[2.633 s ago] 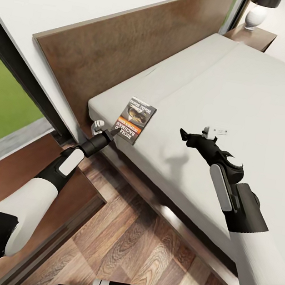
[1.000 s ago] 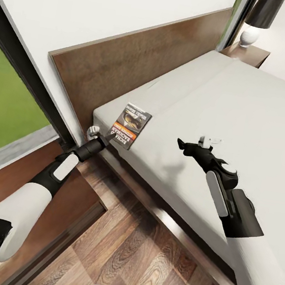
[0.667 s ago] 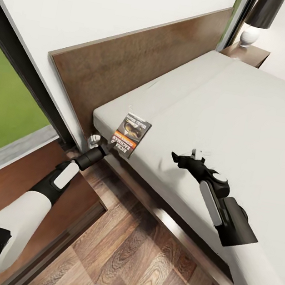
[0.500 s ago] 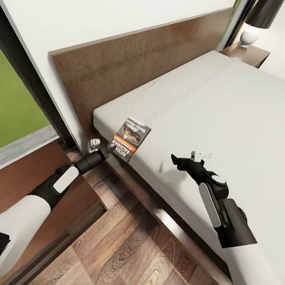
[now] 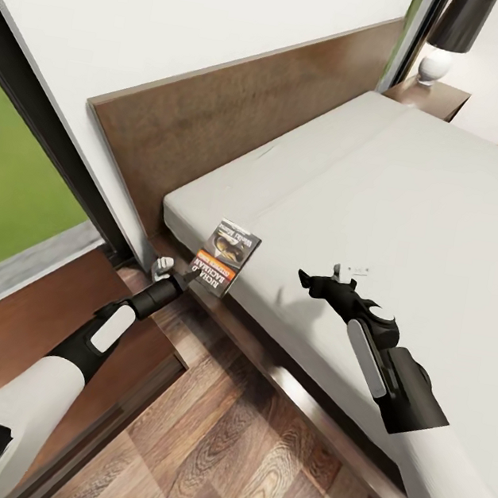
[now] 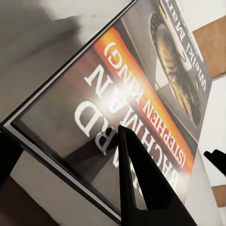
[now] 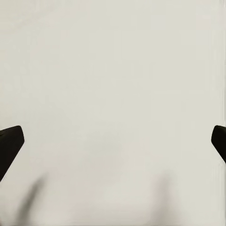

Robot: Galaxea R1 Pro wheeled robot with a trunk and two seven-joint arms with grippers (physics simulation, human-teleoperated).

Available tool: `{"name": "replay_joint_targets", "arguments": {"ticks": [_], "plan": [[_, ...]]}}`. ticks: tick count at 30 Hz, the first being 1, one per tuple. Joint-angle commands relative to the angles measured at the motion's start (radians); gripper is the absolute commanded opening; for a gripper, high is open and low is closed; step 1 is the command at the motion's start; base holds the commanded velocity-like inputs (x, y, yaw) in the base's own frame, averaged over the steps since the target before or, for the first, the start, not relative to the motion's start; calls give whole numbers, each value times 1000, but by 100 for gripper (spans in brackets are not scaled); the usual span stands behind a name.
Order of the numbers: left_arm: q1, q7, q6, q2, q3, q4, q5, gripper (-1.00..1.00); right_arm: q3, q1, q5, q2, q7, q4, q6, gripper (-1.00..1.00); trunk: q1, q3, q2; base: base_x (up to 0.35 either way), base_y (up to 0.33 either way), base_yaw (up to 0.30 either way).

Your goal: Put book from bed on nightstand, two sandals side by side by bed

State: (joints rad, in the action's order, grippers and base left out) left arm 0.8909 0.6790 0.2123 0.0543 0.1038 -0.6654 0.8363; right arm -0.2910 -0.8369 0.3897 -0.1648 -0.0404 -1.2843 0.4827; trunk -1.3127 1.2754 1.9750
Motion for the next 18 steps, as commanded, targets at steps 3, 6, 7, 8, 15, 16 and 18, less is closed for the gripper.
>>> {"name": "replay_joint_targets", "arguments": {"ticks": [3, 6, 7, 8, 15, 16, 18], "plan": [[0, 1, 9, 1, 3, 0, 9, -100, -2, 0, 6, -1, -3, -1, 4, 100, 12, -9, -21, 0, 0, 0], [0, 1, 9, 1, 3, 0, 10, -100, -2, 1, 6, -1, -3, -1, 3, 100, 23, -18, -42, 0, 0, 0], [0, 1, 9, 1, 3, 0, 10, -100, -2, 1, 6, -1, -3, -1, 3, 100, 27, -21, -49, 0, 0, 0], [0, 1, 9, 1, 2, 0, 10, -100, -2, 1, 6, -1, -3, -1, 2, 100, 31, -25, -56, 0, 0, 0], [0, 1, 10, 1, 2, 0, 10, -100, -2, 1, 6, -1, -1, -1, 1, 100, 58, -54, -105, 0, 0, 0], [0, 1, 10, 1, 2, 0, 9, -100, -2, 1, 6, -1, -1, -1, 1, 100, 62, -59, -112, 0, 0, 0], [0, 1, 10, 1, 2, 0, 10, -100, -2, 1, 6, -1, -1, -1, 1, 100, 69, -69, -126, 0, 0, 0]]}}
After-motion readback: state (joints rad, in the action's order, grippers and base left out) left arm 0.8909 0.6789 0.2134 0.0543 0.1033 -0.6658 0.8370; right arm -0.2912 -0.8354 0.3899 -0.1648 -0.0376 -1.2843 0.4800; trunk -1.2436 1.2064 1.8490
